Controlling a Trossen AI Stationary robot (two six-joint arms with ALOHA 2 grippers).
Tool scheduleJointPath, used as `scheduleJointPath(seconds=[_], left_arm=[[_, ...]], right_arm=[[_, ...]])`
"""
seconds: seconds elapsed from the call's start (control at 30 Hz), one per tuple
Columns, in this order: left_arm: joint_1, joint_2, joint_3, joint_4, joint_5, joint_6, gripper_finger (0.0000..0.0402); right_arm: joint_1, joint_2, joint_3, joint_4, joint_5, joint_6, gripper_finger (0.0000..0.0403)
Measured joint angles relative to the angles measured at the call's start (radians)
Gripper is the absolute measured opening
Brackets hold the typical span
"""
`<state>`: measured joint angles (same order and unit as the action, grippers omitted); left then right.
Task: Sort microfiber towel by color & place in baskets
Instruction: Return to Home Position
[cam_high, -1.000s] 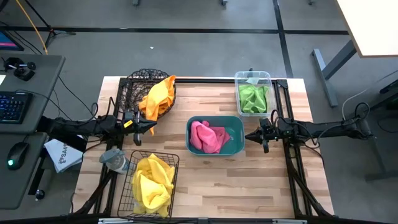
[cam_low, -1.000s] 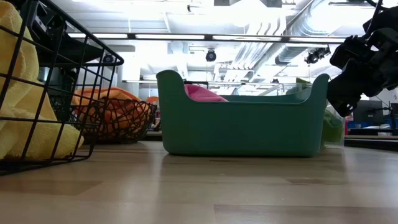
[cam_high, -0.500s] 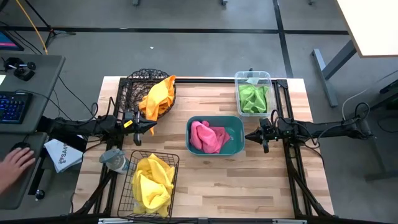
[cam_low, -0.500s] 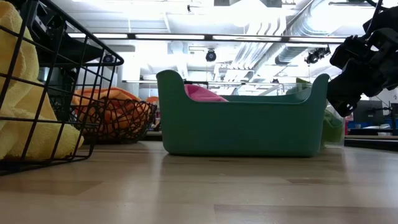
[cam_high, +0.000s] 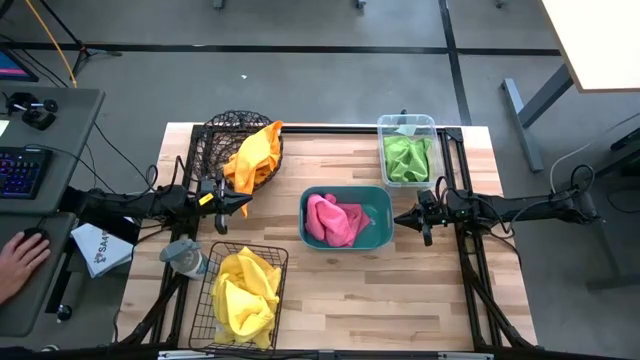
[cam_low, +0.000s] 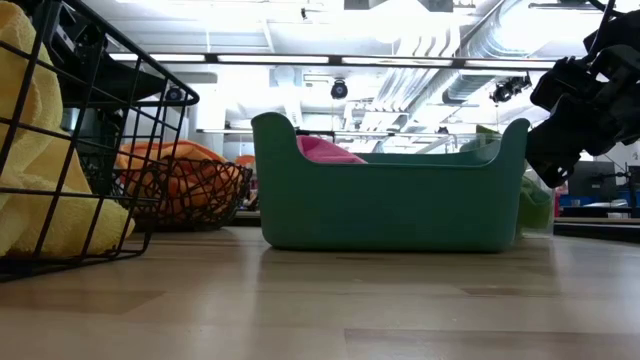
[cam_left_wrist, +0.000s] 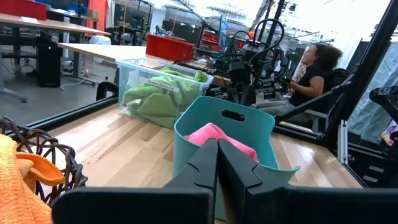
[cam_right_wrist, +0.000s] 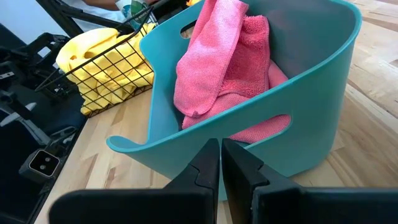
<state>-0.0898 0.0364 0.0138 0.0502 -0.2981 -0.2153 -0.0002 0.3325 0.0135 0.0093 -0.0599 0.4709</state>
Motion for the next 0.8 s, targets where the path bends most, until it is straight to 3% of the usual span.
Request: scheduleJointPath(seconds=[0.8], left_arm=[[0.000, 0.000, 0.000, 0.000, 0.000, 0.000, 0.0000]], right_arm=[[0.000, 0.000, 0.000, 0.000, 0.000, 0.000, 0.0014]])
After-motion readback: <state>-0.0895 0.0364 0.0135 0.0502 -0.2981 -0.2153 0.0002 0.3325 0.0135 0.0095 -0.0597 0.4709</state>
